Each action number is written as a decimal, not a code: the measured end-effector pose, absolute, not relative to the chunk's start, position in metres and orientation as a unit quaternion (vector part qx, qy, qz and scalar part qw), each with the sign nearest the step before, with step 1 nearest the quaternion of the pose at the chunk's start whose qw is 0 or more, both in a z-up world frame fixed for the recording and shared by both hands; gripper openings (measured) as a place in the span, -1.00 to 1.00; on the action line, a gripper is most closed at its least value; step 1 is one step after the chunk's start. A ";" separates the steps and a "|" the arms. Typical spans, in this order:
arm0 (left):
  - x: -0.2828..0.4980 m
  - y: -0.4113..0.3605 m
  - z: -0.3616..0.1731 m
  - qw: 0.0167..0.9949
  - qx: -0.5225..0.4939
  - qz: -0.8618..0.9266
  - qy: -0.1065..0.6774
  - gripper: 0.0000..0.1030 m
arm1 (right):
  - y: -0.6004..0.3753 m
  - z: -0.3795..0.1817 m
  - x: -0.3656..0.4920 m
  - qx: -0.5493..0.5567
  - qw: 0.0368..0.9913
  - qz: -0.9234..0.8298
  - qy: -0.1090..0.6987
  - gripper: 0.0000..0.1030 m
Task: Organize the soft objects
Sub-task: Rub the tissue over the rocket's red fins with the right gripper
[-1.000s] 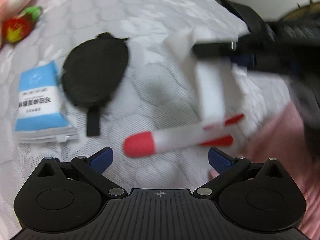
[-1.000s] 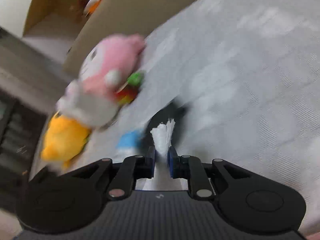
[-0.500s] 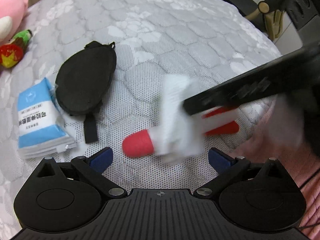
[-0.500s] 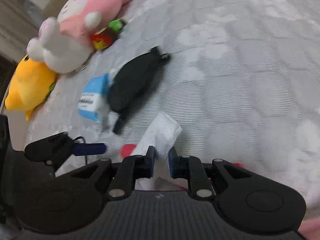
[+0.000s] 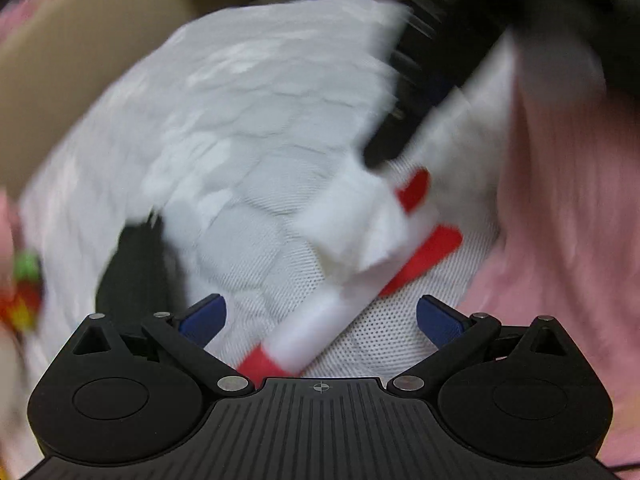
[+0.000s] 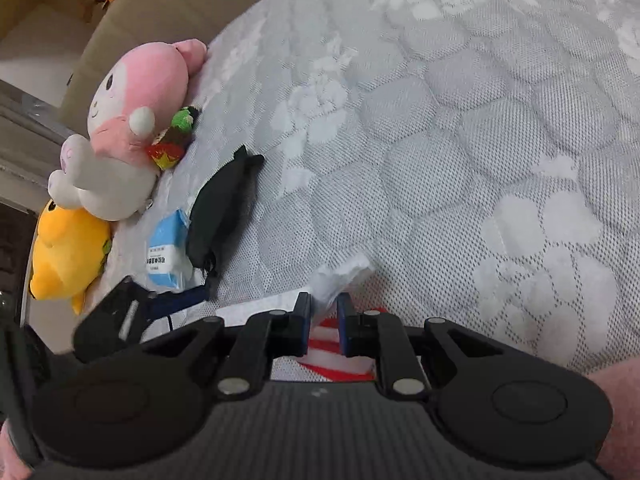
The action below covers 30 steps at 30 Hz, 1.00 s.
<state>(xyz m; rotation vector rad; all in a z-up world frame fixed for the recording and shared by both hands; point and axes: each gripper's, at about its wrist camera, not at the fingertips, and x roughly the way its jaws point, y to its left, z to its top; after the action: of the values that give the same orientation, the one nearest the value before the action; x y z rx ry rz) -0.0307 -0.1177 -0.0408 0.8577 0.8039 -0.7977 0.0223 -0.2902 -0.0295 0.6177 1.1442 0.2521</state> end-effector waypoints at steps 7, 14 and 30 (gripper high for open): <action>-0.038 -0.131 -0.058 0.736 0.406 -0.395 0.371 1.00 | -0.298 -0.051 0.045 0.330 0.741 0.086 0.578 -0.11; -0.034 -0.124 -0.060 0.738 0.378 -0.398 0.392 1.00 | -0.270 -0.079 0.072 0.340 0.715 0.076 0.606 -0.47; -0.001 -0.151 -0.069 0.827 0.443 -0.233 0.254 1.00 | -0.327 -0.047 0.040 0.448 0.776 0.060 0.440 -0.63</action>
<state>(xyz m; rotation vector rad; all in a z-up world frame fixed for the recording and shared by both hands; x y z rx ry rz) -0.0008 -0.1515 -0.0691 0.9414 0.5397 -0.4955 0.0399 -0.3273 -0.0473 0.9703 0.9518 0.1302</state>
